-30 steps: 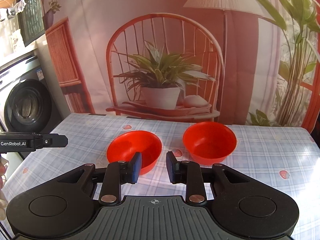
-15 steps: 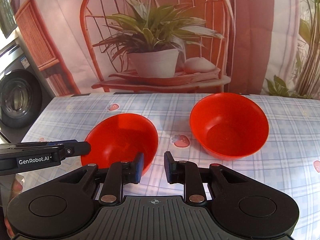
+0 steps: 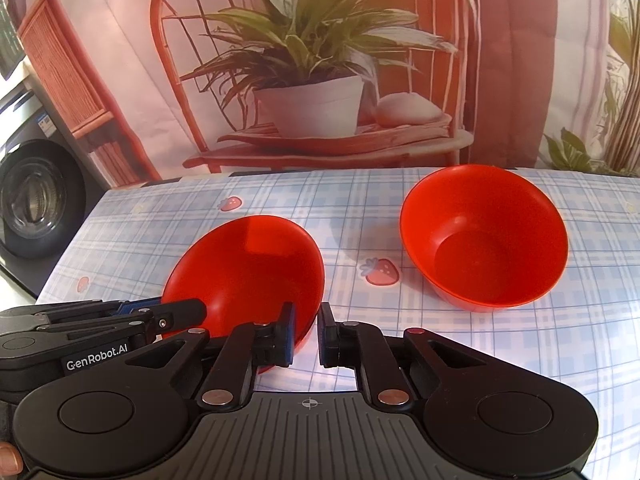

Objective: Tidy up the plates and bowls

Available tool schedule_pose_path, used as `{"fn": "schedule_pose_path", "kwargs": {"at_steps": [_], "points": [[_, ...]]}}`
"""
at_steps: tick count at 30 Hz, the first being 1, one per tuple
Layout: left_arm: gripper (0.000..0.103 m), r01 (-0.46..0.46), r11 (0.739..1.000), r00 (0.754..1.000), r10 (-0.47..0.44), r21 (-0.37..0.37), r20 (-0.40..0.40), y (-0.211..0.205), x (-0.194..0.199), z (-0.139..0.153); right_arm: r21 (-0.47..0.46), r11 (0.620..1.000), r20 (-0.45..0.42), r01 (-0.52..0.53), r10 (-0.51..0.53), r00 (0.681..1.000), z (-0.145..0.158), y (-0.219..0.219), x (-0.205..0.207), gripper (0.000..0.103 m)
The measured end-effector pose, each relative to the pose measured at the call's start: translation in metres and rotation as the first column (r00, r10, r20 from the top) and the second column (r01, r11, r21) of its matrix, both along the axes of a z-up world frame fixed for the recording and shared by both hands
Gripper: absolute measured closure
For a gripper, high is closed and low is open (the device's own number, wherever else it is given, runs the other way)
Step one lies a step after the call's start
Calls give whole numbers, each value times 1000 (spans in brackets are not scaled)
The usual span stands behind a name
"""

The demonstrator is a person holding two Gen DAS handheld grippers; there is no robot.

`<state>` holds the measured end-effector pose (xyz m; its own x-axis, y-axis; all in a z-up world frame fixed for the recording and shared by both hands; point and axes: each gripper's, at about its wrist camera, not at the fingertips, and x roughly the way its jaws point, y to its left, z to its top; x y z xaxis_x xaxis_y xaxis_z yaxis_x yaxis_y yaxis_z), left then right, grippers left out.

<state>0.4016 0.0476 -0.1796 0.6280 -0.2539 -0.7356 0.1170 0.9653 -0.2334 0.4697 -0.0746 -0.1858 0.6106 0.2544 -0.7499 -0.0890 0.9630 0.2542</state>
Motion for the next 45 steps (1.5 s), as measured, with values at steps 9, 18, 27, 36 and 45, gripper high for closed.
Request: {"fn": "schedule_pose_path", "kwargs": {"at_steps": [9,18,27,36,45], "points": [[88,28,1000,997,-29,13,66,-6,-28,31,50,998,66,37,-40,997,25,-8,-32,94],[88,78,996,989,-84,49,122,-36,-70,64,54,994,148,94,-101,984,56,-24,-86,95],[87,177,982,978,-183,68,100,-79,-102,68,133,974,172,183,-205,964,54,-69,-149,96],[87,273,958,959,-278,87,55,-122,-113,53,173,946,155,273,-300,941,36,-114,-190,96],[87,310,943,949,-314,120,20,-140,-113,40,202,929,126,311,-339,932,17,-131,-204,96]]}}
